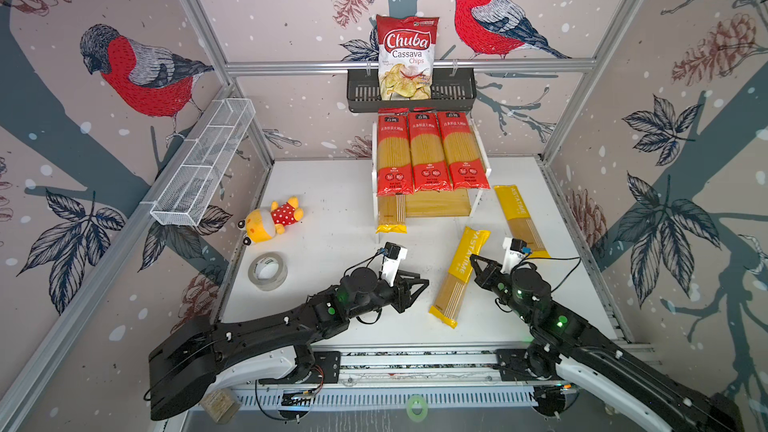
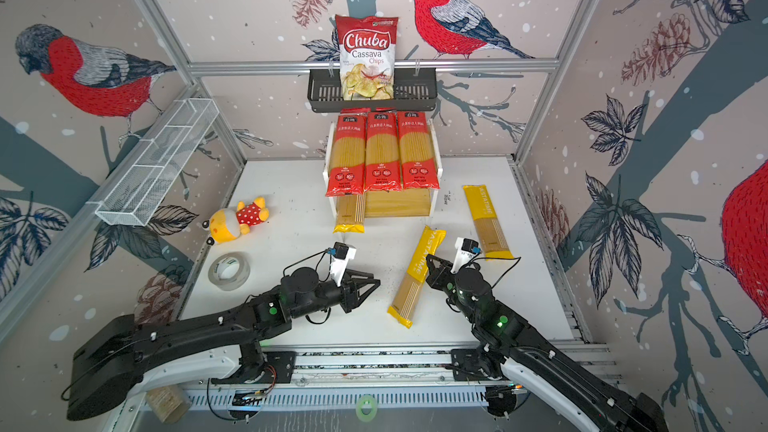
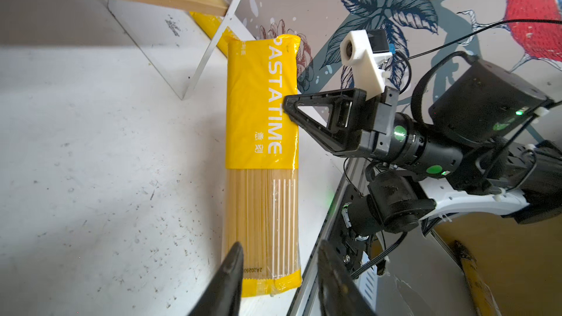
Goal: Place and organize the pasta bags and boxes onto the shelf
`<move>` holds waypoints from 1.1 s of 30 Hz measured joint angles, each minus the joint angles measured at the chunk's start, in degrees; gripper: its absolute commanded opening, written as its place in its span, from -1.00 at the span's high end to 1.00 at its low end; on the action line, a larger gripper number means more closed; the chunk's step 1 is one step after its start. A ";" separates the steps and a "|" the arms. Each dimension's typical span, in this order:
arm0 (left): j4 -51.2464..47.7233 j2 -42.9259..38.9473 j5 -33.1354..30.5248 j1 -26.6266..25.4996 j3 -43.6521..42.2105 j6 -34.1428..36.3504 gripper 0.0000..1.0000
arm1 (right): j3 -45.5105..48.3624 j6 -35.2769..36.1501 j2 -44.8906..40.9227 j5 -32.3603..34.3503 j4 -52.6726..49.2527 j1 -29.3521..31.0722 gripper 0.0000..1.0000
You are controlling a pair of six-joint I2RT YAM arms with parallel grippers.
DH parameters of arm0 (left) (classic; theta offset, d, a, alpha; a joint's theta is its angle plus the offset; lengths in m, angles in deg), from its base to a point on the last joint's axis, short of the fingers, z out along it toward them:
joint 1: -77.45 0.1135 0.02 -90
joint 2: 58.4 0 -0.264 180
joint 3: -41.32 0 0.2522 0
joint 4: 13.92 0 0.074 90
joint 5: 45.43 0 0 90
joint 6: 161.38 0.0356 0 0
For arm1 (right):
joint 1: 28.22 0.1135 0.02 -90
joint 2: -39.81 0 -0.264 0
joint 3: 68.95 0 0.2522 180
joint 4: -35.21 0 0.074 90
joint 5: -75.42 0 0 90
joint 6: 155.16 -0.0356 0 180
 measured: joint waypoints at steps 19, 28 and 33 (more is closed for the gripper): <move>-1.25 -5.77 -1.95 1.53 -0.66 4.72 -0.13 | -2.69 17.51 -6.47 -2.10 3.52 6.75 1.00; 5.05 -3.13 8.33 5.62 -2.58 2.93 -0.36 | -4.42 20.17 -1.92 -10.03 7.56 8.52 1.00; 8.39 -1.66 13.20 7.41 -1.99 2.54 -0.42 | -6.88 20.44 2.93 -14.36 12.39 10.80 1.00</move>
